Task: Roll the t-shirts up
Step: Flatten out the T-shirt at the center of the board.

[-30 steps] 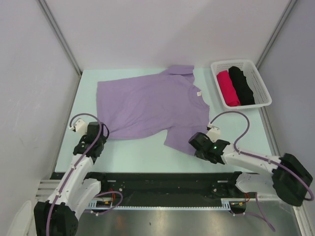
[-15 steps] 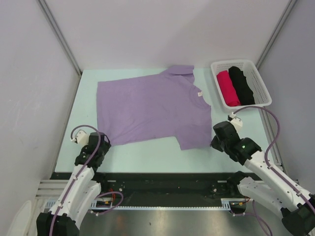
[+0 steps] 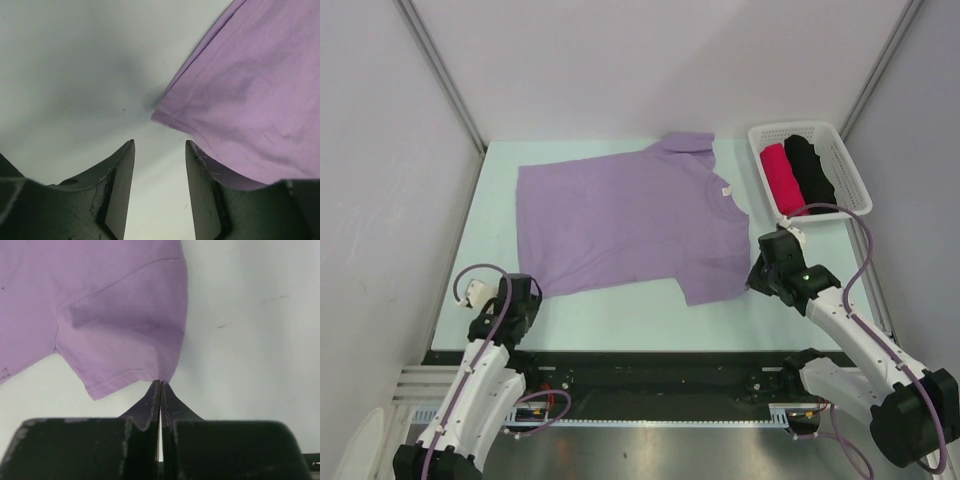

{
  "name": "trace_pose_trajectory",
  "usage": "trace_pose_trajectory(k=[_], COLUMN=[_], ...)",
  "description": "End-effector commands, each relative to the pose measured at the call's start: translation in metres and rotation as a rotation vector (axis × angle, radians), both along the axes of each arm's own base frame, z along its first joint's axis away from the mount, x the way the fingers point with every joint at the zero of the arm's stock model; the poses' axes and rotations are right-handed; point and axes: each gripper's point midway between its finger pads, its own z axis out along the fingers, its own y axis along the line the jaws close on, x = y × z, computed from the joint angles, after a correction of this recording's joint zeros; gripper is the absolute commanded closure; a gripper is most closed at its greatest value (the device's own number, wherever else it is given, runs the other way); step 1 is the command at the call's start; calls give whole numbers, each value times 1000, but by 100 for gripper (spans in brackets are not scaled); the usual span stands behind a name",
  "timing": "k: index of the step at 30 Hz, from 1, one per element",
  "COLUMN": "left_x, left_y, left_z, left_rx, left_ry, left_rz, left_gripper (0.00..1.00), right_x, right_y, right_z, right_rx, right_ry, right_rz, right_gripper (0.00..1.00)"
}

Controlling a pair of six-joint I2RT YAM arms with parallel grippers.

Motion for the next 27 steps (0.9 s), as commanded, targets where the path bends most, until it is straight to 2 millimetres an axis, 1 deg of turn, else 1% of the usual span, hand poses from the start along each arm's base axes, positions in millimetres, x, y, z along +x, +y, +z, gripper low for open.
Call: trace_pose_trajectory(k=[1, 2, 5, 9, 13, 16, 19, 22, 27], left_x=[7, 11, 15, 16, 22, 27, 26, 26, 28], left_y=[-18, -20, -19, -16, -12, -10, -10, -9, -10], left_z=[0, 1, -3, -6, -1, 9, 14, 14, 5], left_rx=[-182, -202, -230, -222, -221, -224, -222, -221, -236], left_ry=[-60, -83, -105, -83, -136, -190, -193, -197, -184], left_rz=[103, 113, 157, 192, 223, 225, 218, 225, 237], left_gripper=[51, 53, 56, 56, 55, 54, 51, 49, 47], right_x=[17, 20, 25, 28, 31, 29, 29, 28, 26], right_y=[17, 19, 25, 28, 27, 25, 24, 23, 22], right_z=[16, 16, 10, 2, 4, 6, 7, 9, 9], right_rx=[35, 41, 47, 50, 46, 44, 43, 40, 38], right_ry=[-58, -64, -50, -28, -38, -41, -43, -47, -43], right_rz=[103, 114, 148, 176, 183, 184, 184, 182, 181], right_gripper=[100, 100, 100, 100, 100, 100, 100, 100, 100])
